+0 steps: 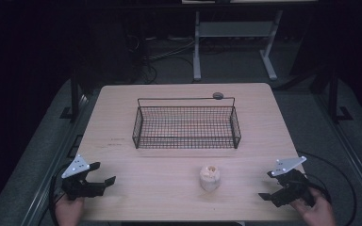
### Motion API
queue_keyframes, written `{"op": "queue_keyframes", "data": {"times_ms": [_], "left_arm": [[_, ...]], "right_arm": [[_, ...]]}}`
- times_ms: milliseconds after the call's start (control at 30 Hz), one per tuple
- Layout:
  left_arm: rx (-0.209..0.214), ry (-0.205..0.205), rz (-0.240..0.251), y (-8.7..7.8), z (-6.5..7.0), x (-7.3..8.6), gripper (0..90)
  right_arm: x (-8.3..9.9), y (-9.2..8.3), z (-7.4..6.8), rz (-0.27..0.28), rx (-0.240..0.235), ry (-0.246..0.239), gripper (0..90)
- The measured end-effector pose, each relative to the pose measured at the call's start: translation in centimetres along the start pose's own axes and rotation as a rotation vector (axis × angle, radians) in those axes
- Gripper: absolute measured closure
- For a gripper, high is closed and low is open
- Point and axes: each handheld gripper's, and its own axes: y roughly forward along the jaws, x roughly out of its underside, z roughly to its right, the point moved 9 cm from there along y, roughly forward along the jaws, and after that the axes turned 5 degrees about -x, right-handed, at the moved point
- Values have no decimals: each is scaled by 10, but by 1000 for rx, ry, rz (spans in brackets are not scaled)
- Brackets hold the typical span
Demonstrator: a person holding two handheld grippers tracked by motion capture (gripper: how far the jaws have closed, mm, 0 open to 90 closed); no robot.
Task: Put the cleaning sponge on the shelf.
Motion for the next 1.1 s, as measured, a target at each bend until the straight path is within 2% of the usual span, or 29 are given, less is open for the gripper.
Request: {"op": "queue_keyframes", "data": {"times_ms": [367, 500, 767, 1100], "left_arm": [[2, 10, -4, 1, 2, -1, 137], [0, -3, 3, 0, 0, -1, 137], [3, 4, 0, 0, 1, 0, 137], [-1, 7, -1, -1, 2, 0, 137]], "right_arm": [[-4, 0, -3, 2, -6, -9, 150], [-9, 3, -7, 0, -14, -28, 151], [-18, 8, -13, -9, -22, -62, 151], [-30, 13, -21, -42, -55, -92, 151]]}}
